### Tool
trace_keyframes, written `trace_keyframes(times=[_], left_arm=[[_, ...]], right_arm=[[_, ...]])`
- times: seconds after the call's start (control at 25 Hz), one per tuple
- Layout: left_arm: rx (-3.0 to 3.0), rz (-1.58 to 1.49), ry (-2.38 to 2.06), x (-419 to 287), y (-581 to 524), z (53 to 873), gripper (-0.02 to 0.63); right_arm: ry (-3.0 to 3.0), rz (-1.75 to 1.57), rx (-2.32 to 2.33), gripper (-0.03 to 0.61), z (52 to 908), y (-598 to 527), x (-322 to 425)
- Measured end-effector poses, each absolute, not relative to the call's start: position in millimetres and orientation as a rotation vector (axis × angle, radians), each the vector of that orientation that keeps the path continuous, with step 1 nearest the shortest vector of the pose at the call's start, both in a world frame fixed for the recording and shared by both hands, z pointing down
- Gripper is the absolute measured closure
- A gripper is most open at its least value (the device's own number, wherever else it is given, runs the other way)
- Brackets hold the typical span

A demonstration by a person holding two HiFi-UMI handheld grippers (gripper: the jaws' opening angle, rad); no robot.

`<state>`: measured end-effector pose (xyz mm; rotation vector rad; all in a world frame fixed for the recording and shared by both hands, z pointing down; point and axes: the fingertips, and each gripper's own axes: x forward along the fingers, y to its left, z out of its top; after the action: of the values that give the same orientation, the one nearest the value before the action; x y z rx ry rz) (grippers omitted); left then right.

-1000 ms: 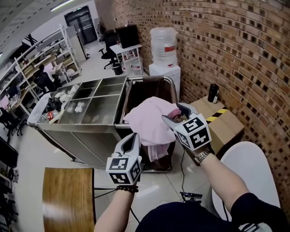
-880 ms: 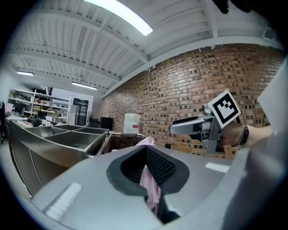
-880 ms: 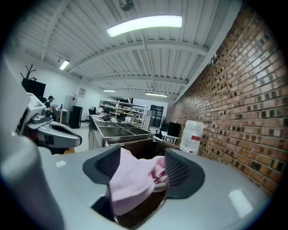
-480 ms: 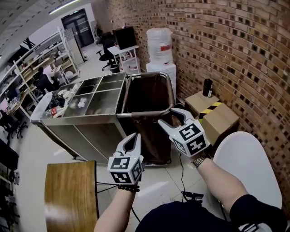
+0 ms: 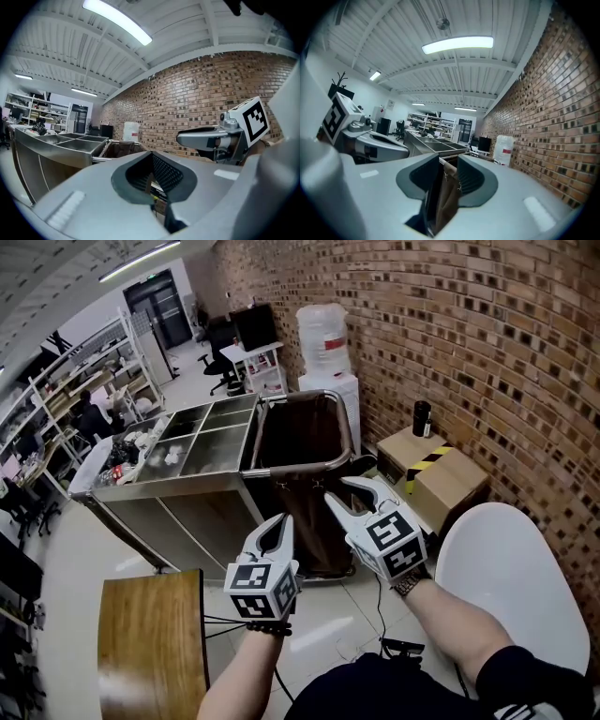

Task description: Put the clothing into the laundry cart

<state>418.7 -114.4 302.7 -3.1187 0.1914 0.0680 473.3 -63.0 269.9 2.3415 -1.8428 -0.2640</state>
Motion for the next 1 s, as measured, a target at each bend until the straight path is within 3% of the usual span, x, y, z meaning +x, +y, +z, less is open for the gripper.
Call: trace_keyframes(times=[0.24, 0.48, 1.0], left_arm=[[-3.108, 0.096, 0.169, 408.9, -101.1, 291.9, 0.615], [-3.100, 0.118, 0.149, 399.1, -88.1, 283.3, 0.615], [-3.104, 0.129, 0.117, 386.1, -73.0, 280.1, 0.615]], right_arm=[[-1.848, -0.305, 2.355, 0.494, 267.9, -51.4, 455.2], [-1.850, -0.333, 2.381, 0.577, 266.5, -38.6, 440.2], [-1.841, -0.350, 2.367, 0.578, 266.4, -26.5, 416.8]])
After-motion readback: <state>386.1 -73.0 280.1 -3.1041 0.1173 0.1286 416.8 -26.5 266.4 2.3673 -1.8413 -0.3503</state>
